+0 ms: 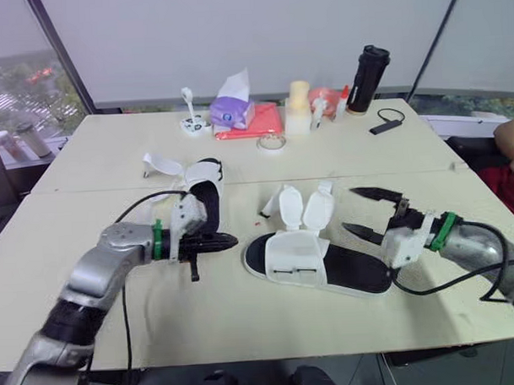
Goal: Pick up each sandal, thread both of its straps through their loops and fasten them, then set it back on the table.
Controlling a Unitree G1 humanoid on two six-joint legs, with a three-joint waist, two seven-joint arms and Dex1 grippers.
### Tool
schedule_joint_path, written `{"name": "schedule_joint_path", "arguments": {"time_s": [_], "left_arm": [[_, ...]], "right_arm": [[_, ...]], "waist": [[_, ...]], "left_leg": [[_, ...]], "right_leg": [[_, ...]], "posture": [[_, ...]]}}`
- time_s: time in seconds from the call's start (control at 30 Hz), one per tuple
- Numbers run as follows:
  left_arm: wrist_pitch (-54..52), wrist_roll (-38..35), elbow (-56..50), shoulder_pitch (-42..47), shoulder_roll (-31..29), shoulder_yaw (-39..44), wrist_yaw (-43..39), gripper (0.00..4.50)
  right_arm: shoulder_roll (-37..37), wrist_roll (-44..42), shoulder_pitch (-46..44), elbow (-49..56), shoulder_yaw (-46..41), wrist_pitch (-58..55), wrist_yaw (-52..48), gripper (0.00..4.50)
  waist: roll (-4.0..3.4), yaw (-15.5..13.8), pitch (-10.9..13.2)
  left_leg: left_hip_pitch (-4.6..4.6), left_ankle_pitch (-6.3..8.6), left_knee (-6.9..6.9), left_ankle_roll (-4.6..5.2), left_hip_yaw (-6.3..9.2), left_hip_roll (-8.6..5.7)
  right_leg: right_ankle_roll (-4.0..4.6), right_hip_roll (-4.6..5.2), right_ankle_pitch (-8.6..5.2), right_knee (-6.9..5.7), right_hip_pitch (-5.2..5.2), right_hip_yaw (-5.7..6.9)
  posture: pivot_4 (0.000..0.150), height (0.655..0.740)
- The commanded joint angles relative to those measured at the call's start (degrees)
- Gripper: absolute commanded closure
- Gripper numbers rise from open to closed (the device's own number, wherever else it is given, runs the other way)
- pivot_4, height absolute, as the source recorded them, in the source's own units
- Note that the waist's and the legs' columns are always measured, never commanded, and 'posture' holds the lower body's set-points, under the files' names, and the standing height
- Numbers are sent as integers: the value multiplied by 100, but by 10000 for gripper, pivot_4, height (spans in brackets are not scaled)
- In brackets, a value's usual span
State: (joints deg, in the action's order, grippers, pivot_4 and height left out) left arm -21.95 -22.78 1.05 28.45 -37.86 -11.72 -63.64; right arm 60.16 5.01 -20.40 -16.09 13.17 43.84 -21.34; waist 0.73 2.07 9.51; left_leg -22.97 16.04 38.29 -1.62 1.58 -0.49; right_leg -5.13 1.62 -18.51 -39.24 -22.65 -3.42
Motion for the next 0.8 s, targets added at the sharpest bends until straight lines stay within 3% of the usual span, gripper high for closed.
{"name": "schedule_joint_path", "arguments": {"time_s": [0.03, 0.17, 0.33, 0.5, 0.63, 0.8], "left_arm": [[785, 452, 645, 349, 302, -312, -383, 44580], [1003, 593, 1167, 646, 748, -447, -616, 44580], [768, 712, 1240, 671, 938, -566, -753, 44580], [699, 1093, 944, 411, 909, -979, -851, 44580], [261, 894, 303, 106, 944, -1082, -919, 44580], [278, 1007, 219, -55, 1117, -1012, -602, 44580]], "right_arm": [[-92, -1605, 215, 978, -473, -1840, -858, 4142], [-502, -3362, 7, 1858, -1064, -4889, -836, 4142], [-703, -4440, -185, 2509, -1475, -7410, -624, 4142], [-878, -4318, -619, 2620, -1514, -8338, -512, 4142], [-778, -3322, -685, 2338, -1035, -7982, -828, 4142], [-1136, -3152, -916, 1927, -1112, -8124, -1042, 4142]], "waist": [[0, 8, 0], [0, 25, 0], [0, -3, 0], [0, -2, 0], [-2, -59, -1], [-2, -149, -2]], "left_leg": [[4, 1, 0, 2, 0, 0], [10, 3, 0, 5, 3, 2], [6, 5, 0, 8, 7, 2], [-4, 5, 0, 9, 8, 1], [-3, 6, -1, 10, 8, 0], [-5, 6, 1, 10, 7, 0]], "right_leg": [[0, 1, 0, 1, 5, 0], [0, -1, 0, 0, 9, 1], [0, 3, 0, 3, 7, 5], [0, 4, 0, 3, -2, 5], [-1, 5, 0, 5, -2, 5], [-1, 5, 0, 9, -1, 7]], "posture": [[1500, 7400], [1500, 7400], [1500, 7400], [1500, 7400], [1500, 7400], [1500, 7400]]}}
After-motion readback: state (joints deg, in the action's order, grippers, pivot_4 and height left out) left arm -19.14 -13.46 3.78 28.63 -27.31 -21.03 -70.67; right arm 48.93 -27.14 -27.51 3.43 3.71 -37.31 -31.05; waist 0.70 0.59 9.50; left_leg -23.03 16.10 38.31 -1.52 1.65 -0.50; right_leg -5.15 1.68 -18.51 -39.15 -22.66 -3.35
